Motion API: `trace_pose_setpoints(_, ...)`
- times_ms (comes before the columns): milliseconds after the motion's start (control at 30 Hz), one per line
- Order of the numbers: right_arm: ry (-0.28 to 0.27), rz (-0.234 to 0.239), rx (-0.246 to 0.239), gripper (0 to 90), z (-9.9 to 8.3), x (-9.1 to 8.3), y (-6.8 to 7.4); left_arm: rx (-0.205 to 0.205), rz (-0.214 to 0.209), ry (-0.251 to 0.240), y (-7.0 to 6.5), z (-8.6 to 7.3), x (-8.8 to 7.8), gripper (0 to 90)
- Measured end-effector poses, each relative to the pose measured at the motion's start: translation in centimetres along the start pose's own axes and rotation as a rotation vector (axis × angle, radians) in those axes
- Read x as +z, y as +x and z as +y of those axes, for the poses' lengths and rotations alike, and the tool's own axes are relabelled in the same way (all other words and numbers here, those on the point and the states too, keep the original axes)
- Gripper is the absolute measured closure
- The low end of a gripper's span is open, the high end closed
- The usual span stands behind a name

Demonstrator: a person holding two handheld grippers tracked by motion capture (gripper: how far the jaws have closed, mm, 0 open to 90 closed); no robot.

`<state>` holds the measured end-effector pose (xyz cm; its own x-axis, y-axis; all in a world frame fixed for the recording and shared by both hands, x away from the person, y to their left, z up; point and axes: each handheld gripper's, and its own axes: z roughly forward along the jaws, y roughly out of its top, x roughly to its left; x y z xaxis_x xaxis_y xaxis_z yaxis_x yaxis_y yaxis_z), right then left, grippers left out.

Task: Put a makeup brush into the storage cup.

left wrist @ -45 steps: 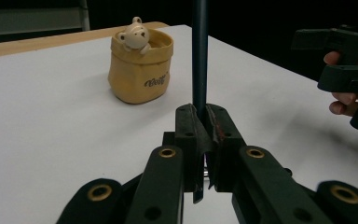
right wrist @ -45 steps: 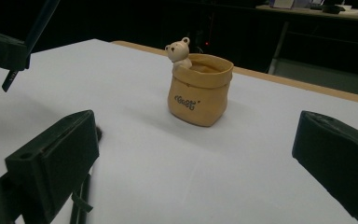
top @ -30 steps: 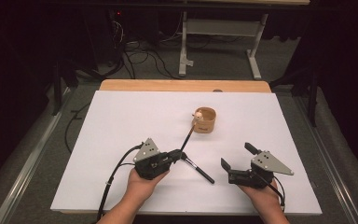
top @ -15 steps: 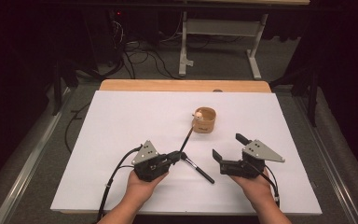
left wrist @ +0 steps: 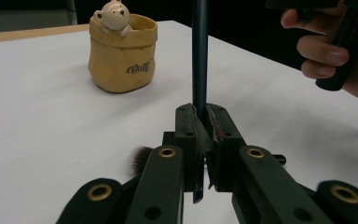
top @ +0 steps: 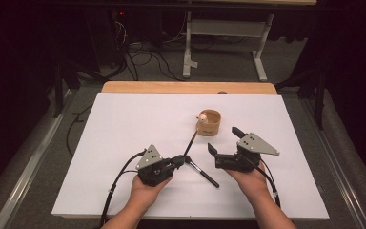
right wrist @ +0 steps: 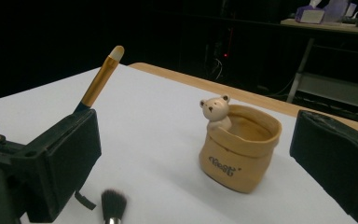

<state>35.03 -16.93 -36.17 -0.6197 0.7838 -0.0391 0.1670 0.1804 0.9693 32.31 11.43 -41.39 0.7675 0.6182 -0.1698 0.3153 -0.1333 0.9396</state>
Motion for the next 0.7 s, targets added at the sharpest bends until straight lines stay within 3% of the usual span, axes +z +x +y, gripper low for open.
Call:
trace_pose_setpoints(167, -0.010, 0.014, 0.017, 3.7, 0.1, 0.6, 0.5, 0.003, -0.005, -0.005, -0.1, 0.0, -0.1, 84.0)
trace_pose_setpoints(400, 0.015, 0.029, 0.035, 3.9, -1.1, 1.0, 0.5, 0.005, -0.005, 0.004, -0.2, -0.2, 0.1, 83.9)
trace_pose_setpoints(700, 0.031, 0.057, 0.039, 4.8, -1.9, 0.3, 0.8, 0.002, -0.009, -0.004, -0.3, -0.1, 0.0, 83.9)
